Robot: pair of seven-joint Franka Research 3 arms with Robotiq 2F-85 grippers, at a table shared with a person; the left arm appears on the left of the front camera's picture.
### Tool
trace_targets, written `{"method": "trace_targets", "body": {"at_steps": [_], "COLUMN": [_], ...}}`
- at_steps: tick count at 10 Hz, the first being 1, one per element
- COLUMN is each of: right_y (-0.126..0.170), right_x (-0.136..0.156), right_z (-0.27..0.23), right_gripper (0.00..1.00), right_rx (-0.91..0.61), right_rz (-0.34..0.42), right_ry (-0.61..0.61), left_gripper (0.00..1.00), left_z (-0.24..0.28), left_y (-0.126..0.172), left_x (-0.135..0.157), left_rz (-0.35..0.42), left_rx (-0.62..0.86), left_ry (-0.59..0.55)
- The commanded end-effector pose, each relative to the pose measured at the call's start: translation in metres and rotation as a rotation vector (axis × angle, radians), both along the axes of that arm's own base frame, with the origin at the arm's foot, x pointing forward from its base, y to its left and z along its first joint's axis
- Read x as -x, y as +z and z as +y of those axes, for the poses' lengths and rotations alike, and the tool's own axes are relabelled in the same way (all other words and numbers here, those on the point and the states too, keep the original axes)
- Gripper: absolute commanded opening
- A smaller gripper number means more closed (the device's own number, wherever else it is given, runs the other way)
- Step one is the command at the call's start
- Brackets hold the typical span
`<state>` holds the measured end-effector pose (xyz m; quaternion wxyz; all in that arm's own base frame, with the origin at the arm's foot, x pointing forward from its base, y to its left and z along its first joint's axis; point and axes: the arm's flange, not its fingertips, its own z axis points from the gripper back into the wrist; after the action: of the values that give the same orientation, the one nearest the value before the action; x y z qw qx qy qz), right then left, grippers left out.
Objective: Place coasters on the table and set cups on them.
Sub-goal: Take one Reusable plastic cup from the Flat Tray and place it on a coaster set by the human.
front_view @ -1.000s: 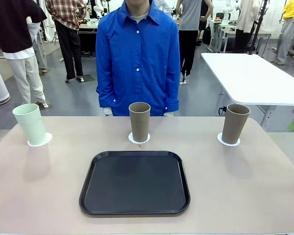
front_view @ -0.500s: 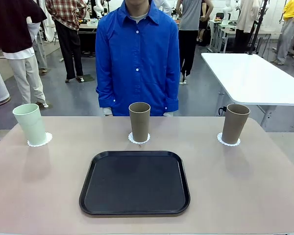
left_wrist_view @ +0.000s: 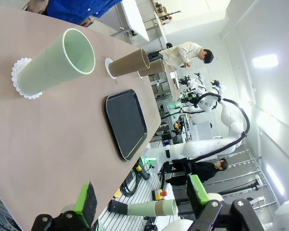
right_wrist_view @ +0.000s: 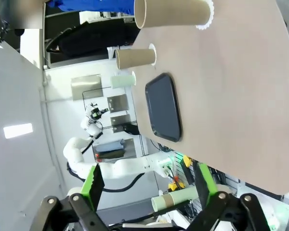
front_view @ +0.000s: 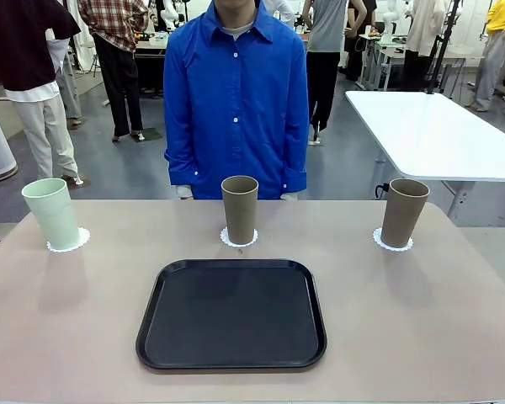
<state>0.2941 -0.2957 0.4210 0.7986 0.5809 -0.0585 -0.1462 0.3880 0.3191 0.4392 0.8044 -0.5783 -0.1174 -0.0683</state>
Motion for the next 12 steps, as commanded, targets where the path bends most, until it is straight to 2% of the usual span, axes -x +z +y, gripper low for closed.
{"method": "trace_targets", "body": {"at_steps": [1, 3, 4, 12], "right_y": [0.005, 0.008, 0.002, 0.002], "right_x": [-0.01, -0.02, -0.006, -0.006], "right_z": [-0.005, -0.001, 0.0, 0.0], "right_gripper": [1.0, 1.0, 1.0, 1.0], "right_rx": [-0.01, 0.056, 0.008, 0.008], "right_rz": [-0.036, -0.085, -0.015, -0.015], "right_ry": [0.02, 0.048, 0.012, 0.012], "left_gripper": [1.0, 1.0, 1.0, 1.0], "left_z": [0.001, 0.001, 0.001, 0.001], "left_y": [0.003, 0.003, 0.003, 0.003], "left_x": [0.002, 0.002, 0.002, 0.002], "left_rz": [-0.006, -0.006, -0.006, -0.006], "left_rx": [0.002, 0.002, 0.002, 0.002], "left_ry": [-0.006, -0.006, -0.006, -0.006]}}
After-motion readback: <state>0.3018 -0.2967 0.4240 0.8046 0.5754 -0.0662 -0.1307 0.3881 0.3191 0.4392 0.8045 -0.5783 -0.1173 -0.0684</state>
